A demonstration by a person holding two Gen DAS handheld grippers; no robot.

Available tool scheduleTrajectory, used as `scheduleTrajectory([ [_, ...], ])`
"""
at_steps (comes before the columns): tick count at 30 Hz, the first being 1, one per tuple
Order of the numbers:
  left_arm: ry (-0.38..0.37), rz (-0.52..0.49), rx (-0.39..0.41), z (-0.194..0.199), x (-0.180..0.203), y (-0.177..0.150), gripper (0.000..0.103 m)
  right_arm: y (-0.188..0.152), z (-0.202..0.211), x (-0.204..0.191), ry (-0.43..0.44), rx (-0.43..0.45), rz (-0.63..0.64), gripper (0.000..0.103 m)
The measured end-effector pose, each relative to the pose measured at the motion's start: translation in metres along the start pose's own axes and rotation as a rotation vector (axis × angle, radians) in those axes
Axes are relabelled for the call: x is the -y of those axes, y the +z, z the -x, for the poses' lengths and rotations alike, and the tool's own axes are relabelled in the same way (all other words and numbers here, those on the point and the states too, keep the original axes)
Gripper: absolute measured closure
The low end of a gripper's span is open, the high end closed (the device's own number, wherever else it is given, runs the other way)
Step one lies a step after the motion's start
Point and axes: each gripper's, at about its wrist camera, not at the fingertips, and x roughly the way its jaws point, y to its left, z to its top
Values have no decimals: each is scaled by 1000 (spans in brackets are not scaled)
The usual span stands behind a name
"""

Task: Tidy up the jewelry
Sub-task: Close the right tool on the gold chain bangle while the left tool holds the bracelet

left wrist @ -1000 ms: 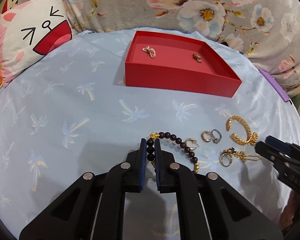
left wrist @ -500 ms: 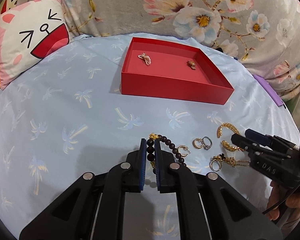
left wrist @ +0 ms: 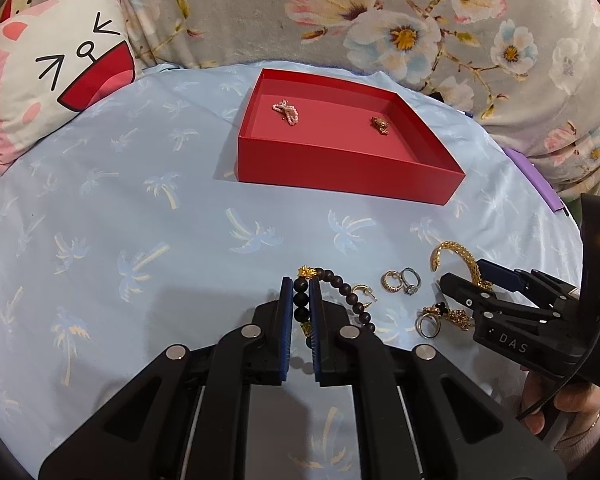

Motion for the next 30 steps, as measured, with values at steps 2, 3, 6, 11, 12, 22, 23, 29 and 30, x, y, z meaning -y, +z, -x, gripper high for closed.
scheduleTrajectory([
  [2,0,1,-6,-2,0,0,96,1,-1,0,-7,4,5,48],
  [3,0,1,-8,-2,0,-1,96,1,-1,0,-8,5,5,48],
  [6,-3,2,-8,-2,0,-1,96,0,0,0,-9,9,2,49],
  [11,-22,12,-7,1,0,1,96,-1,8,2,-5,29,-13,49],
  [12,-28,13,-5,3,0,2,96,-1,11,1,0,35,-16,49],
  [22,-41,-61,69,46,19,25,96,3,64,0,31,135,-44,49],
  [23,-38,-75,84,51,22,29,96,6,71,1,36,147,-48,49],
  [29,-60,-126,169,76,37,65,96,24,94,6,48,195,-42,49],
  [30,-64,-133,181,77,39,72,96,30,95,8,50,201,-41,49],
])
